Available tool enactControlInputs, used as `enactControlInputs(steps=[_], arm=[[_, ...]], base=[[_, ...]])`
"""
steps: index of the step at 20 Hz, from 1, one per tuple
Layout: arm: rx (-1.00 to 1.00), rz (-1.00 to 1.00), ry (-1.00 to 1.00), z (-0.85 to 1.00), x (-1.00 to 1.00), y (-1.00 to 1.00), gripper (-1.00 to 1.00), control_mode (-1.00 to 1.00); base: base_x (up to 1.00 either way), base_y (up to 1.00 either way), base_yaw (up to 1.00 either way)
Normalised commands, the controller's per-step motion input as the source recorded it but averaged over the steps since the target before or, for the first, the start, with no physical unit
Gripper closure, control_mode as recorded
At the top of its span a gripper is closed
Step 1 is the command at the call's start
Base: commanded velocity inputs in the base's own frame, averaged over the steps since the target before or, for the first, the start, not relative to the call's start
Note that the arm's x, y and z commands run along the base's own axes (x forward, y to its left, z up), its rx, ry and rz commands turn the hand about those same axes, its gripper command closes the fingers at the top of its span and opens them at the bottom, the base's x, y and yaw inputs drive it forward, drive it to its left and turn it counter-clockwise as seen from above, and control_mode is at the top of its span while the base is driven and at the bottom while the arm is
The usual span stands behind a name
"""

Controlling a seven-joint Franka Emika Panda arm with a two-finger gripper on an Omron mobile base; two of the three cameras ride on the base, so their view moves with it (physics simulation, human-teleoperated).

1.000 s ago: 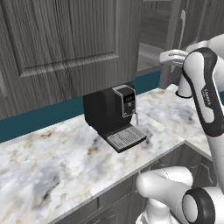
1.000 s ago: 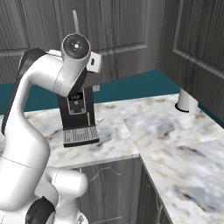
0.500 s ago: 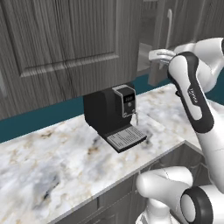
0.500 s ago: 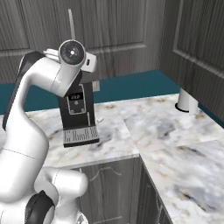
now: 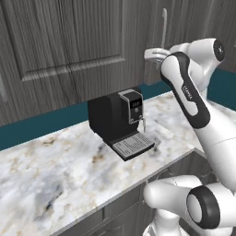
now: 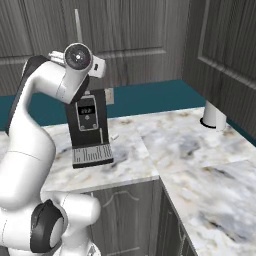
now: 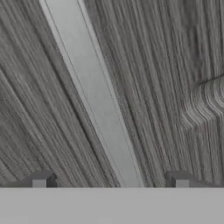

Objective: Close all open cabinet doors.

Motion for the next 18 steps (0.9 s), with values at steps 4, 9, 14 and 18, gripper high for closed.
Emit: enactControlInputs(steps=[4, 9, 14, 18], arm=[[0.09, 0.0, -0.06, 0.0, 0.4, 0.01, -1.0, -1.0], [0.08, 0.0, -0.04, 0.0, 0.39, 0.0, -1.0, -1.0], [0.04, 0.0, -0.01, 0.0, 0.36, 0.0, -1.0, -1.0], [0.01, 0.0, 0.0, 0.0, 0.13, -0.02, -1.0, -1.0]], base=[[0.0, 0.0, 0.0], [0.0, 0.0, 0.0], [0.0, 0.0, 0.0], [0.0, 0.0, 0.0]])
